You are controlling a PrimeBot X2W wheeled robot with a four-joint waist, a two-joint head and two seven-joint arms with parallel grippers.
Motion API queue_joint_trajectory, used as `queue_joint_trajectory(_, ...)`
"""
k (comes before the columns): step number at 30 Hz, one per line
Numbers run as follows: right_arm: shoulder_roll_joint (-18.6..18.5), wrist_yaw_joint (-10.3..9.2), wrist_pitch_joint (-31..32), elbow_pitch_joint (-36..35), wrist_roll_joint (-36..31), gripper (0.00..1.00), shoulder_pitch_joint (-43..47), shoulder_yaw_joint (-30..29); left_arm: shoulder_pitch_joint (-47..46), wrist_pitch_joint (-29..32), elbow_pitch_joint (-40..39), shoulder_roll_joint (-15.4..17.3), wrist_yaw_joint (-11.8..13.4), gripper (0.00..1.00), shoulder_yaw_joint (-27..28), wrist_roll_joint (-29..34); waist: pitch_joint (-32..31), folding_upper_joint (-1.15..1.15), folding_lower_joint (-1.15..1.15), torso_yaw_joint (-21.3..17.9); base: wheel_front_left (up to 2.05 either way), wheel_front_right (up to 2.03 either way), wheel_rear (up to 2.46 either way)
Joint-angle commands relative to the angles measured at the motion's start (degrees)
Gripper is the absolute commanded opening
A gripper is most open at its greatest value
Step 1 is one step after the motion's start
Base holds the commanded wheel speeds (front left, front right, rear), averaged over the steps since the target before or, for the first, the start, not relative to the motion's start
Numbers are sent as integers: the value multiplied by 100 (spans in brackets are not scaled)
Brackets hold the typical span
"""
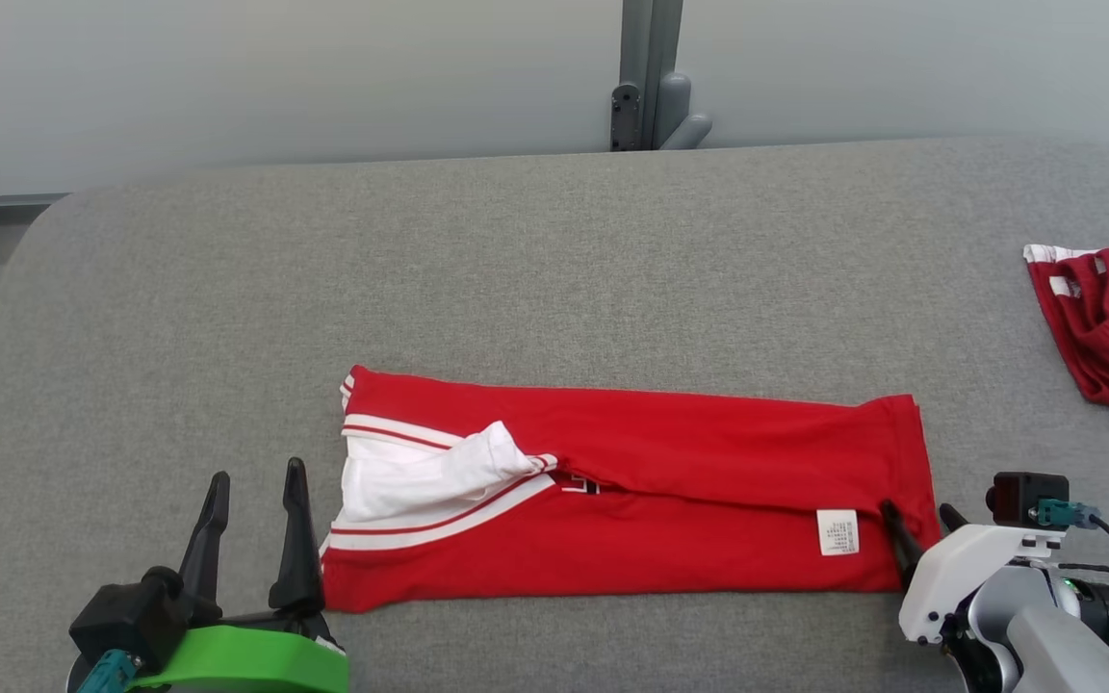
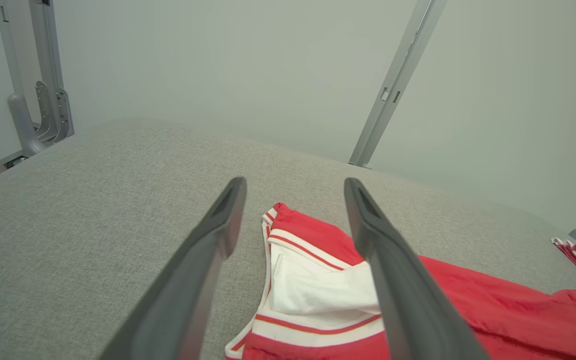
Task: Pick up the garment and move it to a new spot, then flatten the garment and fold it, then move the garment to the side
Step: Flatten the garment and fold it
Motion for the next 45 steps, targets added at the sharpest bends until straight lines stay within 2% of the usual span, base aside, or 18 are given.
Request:
queue_joint_trajectory(1, -3, -7, -35, 75, 57, 100, -81, 47, -91, -34, -8, 27, 25, 100, 20, 0, 45, 67, 0, 44, 0, 0, 0)
queue_joint_trajectory(5, 61, -7, 48, 352, 202, 100, -171, 220, -96, -36, 4, 27, 32, 100, 25, -3, 91, 67, 0, 66, 0, 0, 0)
queue_joint_trajectory(6, 73, -7, 67, 402, 242, 92, -190, 261, -98, -37, 9, 23, 33, 100, 25, -4, 100, 67, 0, 66, 0, 0, 0)
queue_joint_trajectory(7, 79, -7, 68, 444, 277, 62, -212, 302, -102, -38, 13, 19, 35, 100, 29, -3, 106, 67, 0, 65, 0, 0, 0)
queue_joint_trajectory(8, 87, -7, 69, 477, 310, 38, -229, 353, -106, -39, 19, 17, 38, 100, 32, -1, 112, 67, 0, 62, 0, 0, 0)
queue_joint_trajectory(10, 102, -7, 85, 508, 378, 16, -265, 470, -113, -39, 29, 9, 28, 100, 34, 2, 116, 67, 0, 53, 0, 0, 0)
queue_joint_trajectory(11, 100, -7, 81, 515, 410, 0, -288, 518, -117, -40, 33, 7, 28, 100, 35, 2, 115, 67, 0, 47, 0, 0, 0)
queue_joint_trajectory(20, -138, -8, -112, 391, 850, 0, -588, 757, -87, -34, 27, -3, 45, 100, 88, 10, 99, 67, 0, -106, 0, 0, 0)
queue_joint_trajectory(30, -961, -9, 20, 125, 1168, 0, -880, 796, -134, -38, 27, -41, 5, 100, 82, 34, 188, 67, 0, -360, 0, 0, 0)
queue_joint_trajectory(35, -1143, -9, 99, -31, 1270, 0, -907, 813, -150, -40, 63, -63, -14, 100, 75, 47, 207, 67, 0, -434, 0, 0, 0)
queue_joint_trajectory(45, -1057, -8, 322, -1025, 1613, 0, -672, 1127, -126, -42, 136, -98, -57, 100, 51, 64, 110, 67, 0, -545, 0, 0, 0)
